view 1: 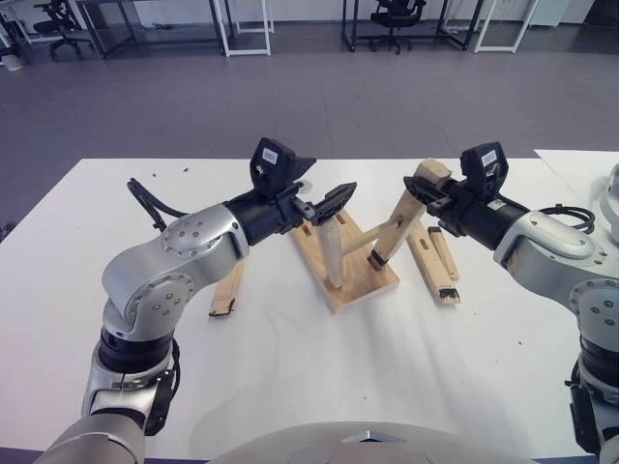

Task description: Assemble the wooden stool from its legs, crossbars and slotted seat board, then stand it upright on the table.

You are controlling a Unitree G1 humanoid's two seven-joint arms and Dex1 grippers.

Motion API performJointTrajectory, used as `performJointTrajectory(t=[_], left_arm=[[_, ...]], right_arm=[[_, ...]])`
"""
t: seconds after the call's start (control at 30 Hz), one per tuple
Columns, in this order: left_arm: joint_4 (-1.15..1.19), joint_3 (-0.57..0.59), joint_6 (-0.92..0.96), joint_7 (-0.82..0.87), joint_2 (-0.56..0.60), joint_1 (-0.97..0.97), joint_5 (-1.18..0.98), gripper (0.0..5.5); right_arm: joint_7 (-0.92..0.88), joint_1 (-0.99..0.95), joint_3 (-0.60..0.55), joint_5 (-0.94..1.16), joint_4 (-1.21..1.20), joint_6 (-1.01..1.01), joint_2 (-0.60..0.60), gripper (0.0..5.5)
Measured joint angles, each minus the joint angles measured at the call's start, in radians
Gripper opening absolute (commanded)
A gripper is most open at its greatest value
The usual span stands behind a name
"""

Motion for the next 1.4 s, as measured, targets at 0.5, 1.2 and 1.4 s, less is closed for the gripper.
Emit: performJointTrajectory(t=[0.5, 1.2, 1.4], left_arm=[[0.044, -0.099, -0.158, -0.074, -0.042, 0.015, 0.256, 4.29], [0.018, -0.139, -0.173, -0.062, -0.111, 0.045, 0.389, 4.29], [0.013, -0.143, -0.198, -0.049, -0.135, 0.072, 0.442, 4.29]], right_arm=[[-0.219, -0.103, -0.05, 0.356, 0.197, 0.102, -0.014, 1.01], [-0.161, -0.398, 0.191, 0.549, 0.456, 0.254, -0.242, 1.01], [-0.196, -0.486, 0.246, 0.589, 0.531, 0.286, -0.24, 1.01]])
